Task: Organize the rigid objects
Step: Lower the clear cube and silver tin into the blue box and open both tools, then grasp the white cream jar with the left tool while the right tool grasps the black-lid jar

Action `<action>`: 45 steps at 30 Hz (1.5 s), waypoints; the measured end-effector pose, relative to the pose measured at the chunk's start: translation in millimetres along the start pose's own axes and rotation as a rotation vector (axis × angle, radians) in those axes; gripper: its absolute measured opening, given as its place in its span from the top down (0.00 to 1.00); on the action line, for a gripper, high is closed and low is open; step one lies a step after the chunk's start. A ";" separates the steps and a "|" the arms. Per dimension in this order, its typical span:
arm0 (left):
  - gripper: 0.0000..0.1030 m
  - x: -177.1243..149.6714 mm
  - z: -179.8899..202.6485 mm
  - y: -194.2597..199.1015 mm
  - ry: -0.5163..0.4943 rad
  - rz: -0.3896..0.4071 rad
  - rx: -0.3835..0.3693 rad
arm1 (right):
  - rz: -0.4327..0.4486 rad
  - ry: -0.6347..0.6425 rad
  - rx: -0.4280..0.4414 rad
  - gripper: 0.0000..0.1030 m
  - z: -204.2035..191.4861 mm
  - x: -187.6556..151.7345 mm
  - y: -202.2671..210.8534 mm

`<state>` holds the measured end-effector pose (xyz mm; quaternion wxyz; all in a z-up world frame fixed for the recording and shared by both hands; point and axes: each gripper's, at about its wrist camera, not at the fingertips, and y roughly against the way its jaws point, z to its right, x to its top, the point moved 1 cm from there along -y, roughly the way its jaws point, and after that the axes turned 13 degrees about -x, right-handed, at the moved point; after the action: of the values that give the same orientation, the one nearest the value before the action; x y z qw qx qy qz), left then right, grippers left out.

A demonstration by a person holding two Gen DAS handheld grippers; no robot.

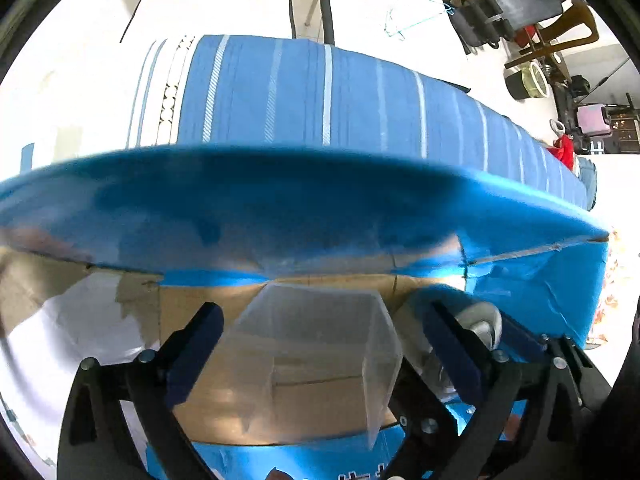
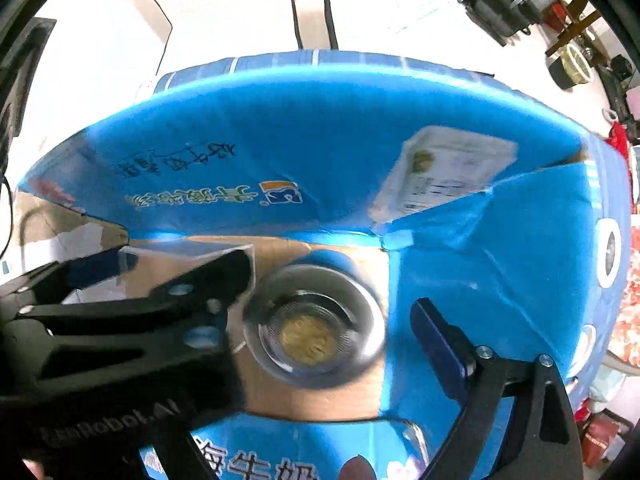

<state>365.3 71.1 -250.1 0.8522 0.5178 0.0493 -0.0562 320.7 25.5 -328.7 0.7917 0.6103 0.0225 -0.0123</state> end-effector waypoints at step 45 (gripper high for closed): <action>0.01 -219.9 98.8 165.3 -0.198 0.462 0.153 | 0.341 -0.106 0.061 0.06 131.0 -229.0 198.7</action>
<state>174.7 68.9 -28.5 0.8015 0.5702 -0.1582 0.0859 104.1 -52.4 -91.9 0.7634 0.6277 -0.1233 0.0892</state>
